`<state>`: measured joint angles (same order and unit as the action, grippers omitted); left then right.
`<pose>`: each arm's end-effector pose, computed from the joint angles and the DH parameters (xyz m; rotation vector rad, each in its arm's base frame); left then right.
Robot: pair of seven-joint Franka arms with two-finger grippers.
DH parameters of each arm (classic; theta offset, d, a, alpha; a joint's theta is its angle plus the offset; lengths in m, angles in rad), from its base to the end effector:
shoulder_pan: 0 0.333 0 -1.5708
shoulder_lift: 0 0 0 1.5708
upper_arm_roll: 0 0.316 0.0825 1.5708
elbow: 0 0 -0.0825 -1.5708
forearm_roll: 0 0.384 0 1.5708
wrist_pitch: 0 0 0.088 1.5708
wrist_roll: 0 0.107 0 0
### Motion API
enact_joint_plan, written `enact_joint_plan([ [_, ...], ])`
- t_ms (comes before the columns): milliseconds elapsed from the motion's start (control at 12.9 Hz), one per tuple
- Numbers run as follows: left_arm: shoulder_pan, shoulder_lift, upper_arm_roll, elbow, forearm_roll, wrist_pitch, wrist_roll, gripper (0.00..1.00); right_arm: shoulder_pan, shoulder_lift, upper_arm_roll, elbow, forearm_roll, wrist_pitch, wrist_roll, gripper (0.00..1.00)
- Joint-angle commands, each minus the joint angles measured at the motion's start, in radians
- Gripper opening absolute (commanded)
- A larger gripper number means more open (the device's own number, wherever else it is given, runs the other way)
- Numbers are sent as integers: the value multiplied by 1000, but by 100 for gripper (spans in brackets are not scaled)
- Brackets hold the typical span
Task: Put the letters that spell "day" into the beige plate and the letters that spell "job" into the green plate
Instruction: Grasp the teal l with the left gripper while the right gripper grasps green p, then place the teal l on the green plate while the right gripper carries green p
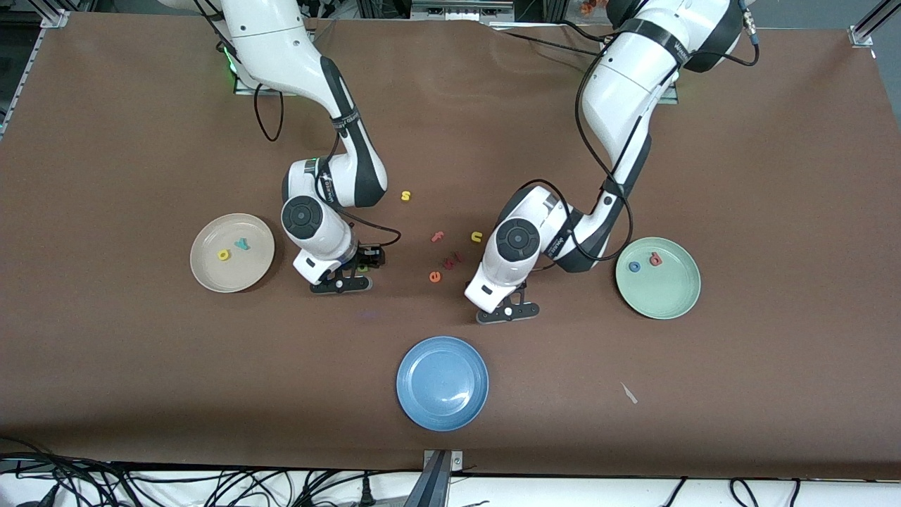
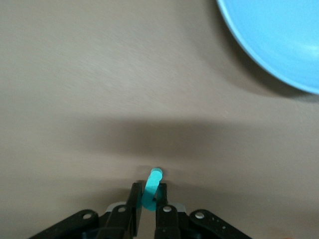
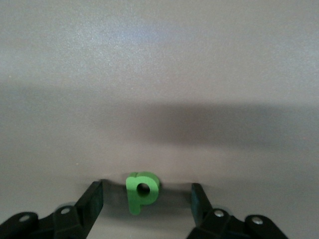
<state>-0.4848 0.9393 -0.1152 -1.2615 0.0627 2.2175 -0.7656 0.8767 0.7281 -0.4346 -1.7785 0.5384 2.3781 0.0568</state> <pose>0.6348 -0.4050 0.1907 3.0828 0.2724 -0.0139 0.5772 0.3006 0.1734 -3.0721 -0.1191 0.0643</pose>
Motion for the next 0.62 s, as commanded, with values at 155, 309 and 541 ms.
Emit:
enact_joint_plan([
  [155, 95, -121, 2, -10, -9, -223, 148, 0, -15, 14, 10, 22, 29, -3, -34, 58],
  [309, 141, -155, 2, -10, -7, -309, 234, 0, -15, 14, 10, 22, 29, -3, -32, 54],
  [541, 225, -223, 0, -12, -10, -401, 394, 0, -15, 14, 10, 22, 29, -3, -28, 49],
])
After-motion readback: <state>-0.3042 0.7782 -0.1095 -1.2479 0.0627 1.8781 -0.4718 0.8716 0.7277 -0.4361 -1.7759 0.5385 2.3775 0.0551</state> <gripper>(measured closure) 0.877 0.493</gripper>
